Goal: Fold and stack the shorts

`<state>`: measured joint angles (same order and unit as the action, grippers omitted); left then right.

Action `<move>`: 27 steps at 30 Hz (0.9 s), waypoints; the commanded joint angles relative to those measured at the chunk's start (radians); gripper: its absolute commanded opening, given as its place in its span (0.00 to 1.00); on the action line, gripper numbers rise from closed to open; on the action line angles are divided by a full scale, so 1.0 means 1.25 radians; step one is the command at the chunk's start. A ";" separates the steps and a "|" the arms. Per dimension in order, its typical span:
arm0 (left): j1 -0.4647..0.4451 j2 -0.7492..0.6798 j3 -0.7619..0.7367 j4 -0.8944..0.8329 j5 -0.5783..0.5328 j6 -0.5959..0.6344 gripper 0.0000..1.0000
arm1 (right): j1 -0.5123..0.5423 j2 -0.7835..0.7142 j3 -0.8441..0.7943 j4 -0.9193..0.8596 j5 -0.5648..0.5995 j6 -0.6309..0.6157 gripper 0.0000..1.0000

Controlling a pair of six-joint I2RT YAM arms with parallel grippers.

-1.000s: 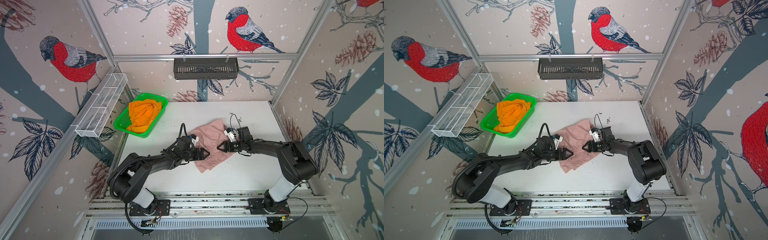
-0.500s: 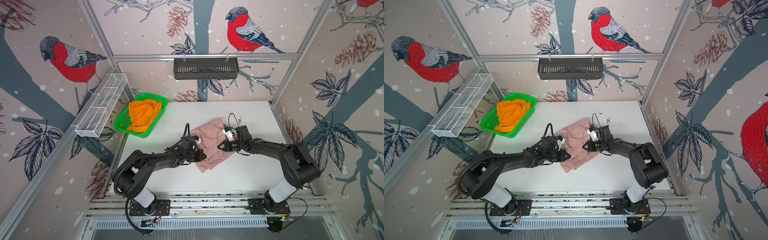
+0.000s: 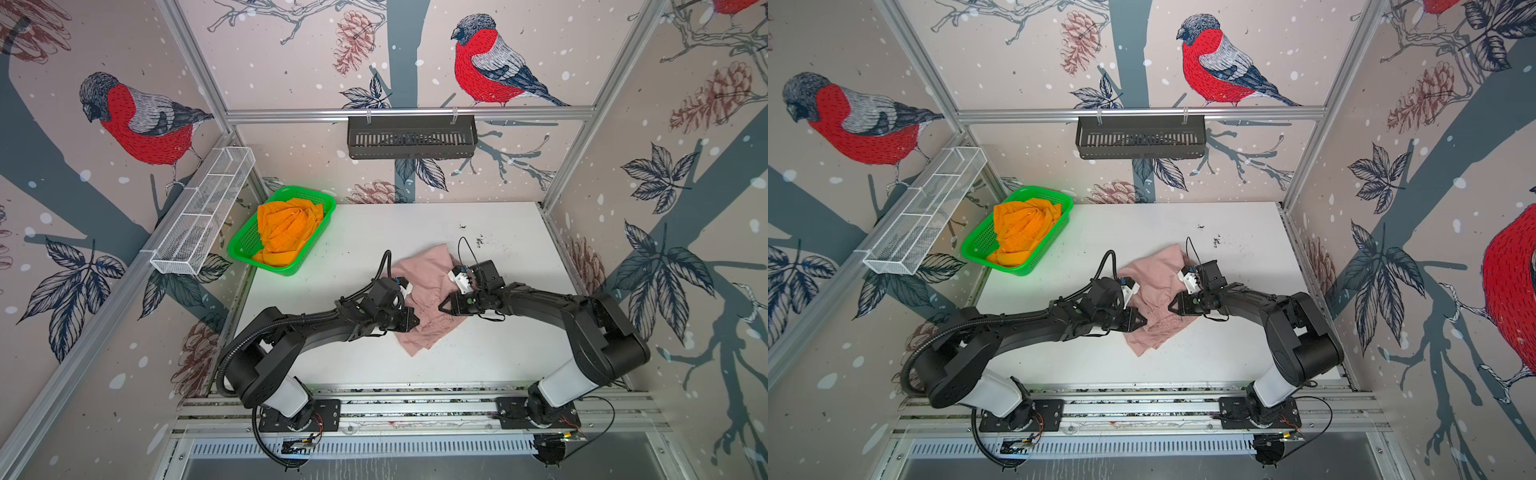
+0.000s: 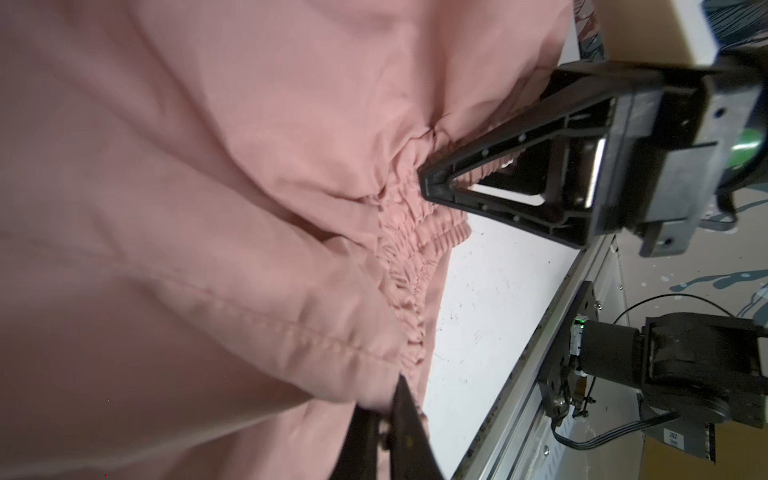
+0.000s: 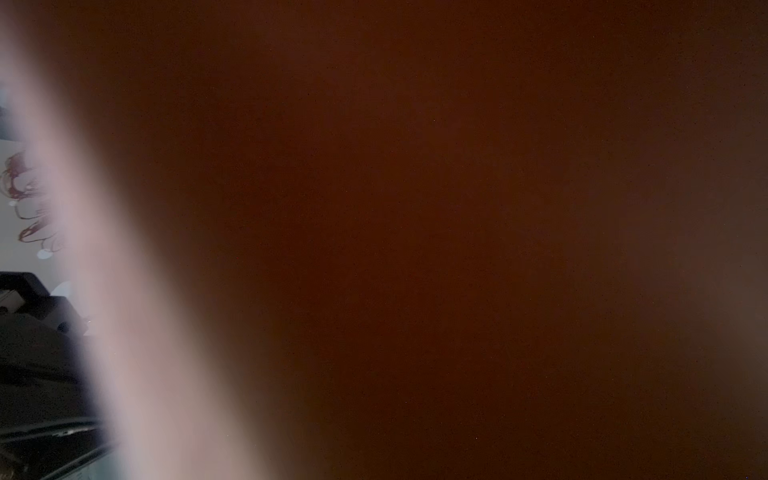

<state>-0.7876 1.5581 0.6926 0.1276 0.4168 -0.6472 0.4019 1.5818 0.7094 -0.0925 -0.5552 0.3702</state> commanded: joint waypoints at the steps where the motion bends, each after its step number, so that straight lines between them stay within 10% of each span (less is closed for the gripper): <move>1: -0.006 0.020 0.003 0.002 -0.012 0.011 0.40 | -0.015 -0.043 0.007 -0.033 0.071 0.005 0.57; 8: -0.006 -0.032 0.037 -0.057 -0.035 0.037 0.64 | -0.024 -0.121 0.152 -0.210 0.282 -0.067 0.66; 18: -0.006 -0.017 0.180 -0.121 -0.059 0.128 0.79 | -0.144 0.083 0.335 -0.052 -0.148 -0.155 0.75; 27: -0.007 -0.029 0.231 -0.259 -0.091 0.151 0.82 | -0.150 0.302 0.519 -0.139 -0.145 -0.187 0.77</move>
<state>-0.7948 1.5414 0.9840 -0.1257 0.3141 -0.4709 0.2123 1.9289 1.3251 -0.2226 -0.7200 0.1715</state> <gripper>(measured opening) 0.817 0.771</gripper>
